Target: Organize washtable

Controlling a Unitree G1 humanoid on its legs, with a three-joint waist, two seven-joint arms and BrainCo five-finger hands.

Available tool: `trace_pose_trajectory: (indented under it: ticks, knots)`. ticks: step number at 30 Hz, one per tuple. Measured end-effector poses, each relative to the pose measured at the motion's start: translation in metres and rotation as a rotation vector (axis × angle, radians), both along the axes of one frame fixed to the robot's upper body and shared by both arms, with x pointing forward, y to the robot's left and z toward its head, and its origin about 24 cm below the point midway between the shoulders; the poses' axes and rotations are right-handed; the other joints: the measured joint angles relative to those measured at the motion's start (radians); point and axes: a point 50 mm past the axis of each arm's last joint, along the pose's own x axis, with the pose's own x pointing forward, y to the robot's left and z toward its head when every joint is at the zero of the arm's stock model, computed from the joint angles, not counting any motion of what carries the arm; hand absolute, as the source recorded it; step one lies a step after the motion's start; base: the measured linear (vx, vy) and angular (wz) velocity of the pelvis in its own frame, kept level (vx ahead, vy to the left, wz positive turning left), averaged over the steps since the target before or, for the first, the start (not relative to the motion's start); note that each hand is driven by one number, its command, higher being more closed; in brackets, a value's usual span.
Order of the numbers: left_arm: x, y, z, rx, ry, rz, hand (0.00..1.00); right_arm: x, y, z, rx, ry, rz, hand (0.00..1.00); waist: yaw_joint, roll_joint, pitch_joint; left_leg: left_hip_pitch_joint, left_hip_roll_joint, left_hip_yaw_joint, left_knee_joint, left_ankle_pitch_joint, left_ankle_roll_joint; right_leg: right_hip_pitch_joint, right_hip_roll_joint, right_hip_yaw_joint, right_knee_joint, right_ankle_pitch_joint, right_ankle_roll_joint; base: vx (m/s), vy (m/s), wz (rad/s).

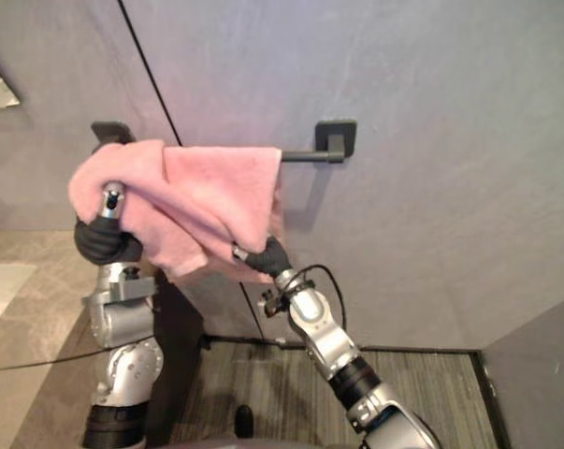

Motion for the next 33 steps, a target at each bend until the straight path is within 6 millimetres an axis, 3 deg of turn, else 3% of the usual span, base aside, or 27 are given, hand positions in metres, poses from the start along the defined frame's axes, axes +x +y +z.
trace_pose_trajectory:
  ticks: [19, 33]
  knots:
    - [-0.001, -0.003, -0.011, -0.03, 0.047, -0.017, 1.0, -0.01, -0.008, -0.017, 0.009, 0.057, -0.03, 1.0, -0.002, 0.003, -0.014, 0.001, 0.0, 0.011, 0.0, 0.0, 0.0, -0.001, 0.0, 0.005, -0.004, 0.004, 0.005, 0.0, 0.0, 0.0]
    - [-0.002, 0.007, -0.045, -0.079, 0.205, 0.051, 1.0, -0.018, -0.022, -0.026, 0.041, 0.095, -0.089, 1.0, -0.001, -0.024, -0.014, 0.002, 0.005, 0.035, 0.0, -0.001, 0.0, -0.004, 0.002, 0.031, -0.023, 0.021, 0.01, 0.0, -0.002, -0.05]
